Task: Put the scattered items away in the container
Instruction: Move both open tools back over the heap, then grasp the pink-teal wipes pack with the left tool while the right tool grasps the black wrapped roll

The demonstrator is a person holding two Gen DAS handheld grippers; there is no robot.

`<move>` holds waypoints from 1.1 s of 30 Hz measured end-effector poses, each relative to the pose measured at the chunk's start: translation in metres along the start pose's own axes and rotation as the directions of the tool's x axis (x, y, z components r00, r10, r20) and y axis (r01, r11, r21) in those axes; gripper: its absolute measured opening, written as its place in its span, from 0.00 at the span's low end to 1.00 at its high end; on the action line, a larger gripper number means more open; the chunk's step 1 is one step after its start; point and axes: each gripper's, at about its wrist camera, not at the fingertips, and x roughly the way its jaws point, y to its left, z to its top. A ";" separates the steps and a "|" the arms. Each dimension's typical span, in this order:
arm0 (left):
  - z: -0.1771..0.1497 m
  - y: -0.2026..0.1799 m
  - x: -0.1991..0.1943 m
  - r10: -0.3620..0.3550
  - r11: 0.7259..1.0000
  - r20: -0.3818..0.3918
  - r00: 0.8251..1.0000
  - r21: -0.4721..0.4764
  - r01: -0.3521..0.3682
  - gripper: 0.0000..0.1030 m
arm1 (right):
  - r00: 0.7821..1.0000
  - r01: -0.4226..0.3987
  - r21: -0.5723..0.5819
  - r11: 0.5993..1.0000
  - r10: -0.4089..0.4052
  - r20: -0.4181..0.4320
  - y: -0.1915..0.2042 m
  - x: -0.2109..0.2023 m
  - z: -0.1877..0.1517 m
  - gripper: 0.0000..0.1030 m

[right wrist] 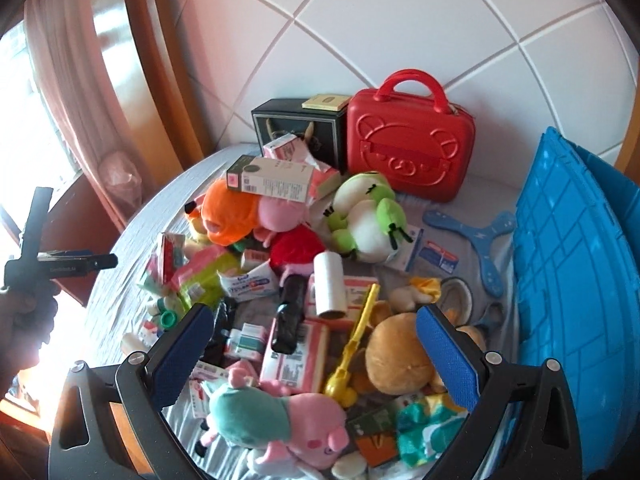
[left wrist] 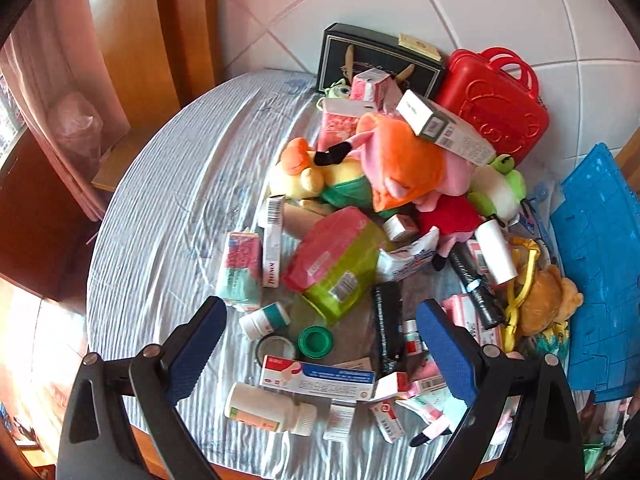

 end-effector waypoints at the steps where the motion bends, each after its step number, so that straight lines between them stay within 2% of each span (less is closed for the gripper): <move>1: -0.001 0.008 0.006 0.010 1.000 -0.010 1.000 -0.003 -0.010 0.94 | 1.000 0.000 0.000 1.000 0.000 -0.013 0.004 0.008 -0.001 1.00; 8: -0.006 0.058 0.056 0.065 0.997 -0.092 0.994 -0.029 -0.067 0.94 | 0.993 0.004 -0.011 1.000 -0.005 -0.119 0.030 0.077 -0.015 1.00; 14: 0.000 0.090 0.101 0.086 0.995 -0.148 0.985 -0.042 -0.093 0.94 | 0.977 0.018 -0.019 1.000 -0.022 -0.210 0.045 0.135 -0.028 1.00; 19: 0.002 0.088 0.136 0.055 0.998 -0.194 0.979 0.001 -0.056 0.94 | 0.963 0.039 -0.025 0.999 -0.044 -0.266 0.048 0.170 -0.038 1.00; 24: 0.002 0.081 0.168 0.076 0.997 -0.251 0.965 0.041 -0.067 0.92 | 0.951 0.059 -0.019 0.998 -0.061 -0.304 0.046 0.194 -0.044 0.99; 27: 0.002 0.079 0.182 0.068 0.997 -0.276 0.959 0.044 -0.058 0.92 | 0.938 0.074 -0.043 0.996 -0.084 -0.337 0.047 0.212 -0.047 0.84; 29: 0.001 0.077 0.190 0.068 0.997 -0.286 0.956 0.053 -0.055 0.92 | 0.930 0.082 -0.051 0.995 -0.095 -0.355 0.047 0.223 -0.048 0.69; 32: 0.000 0.077 0.201 0.074 0.997 -0.306 0.949 0.059 -0.058 0.92 | 0.920 0.092 -0.069 0.993 -0.112 -0.375 0.047 0.241 -0.049 0.55; 33: 0.000 0.077 0.204 0.075 0.996 -0.310 0.948 0.059 -0.059 0.92 | 0.917 0.092 -0.071 0.993 -0.112 -0.384 0.046 0.247 -0.050 0.53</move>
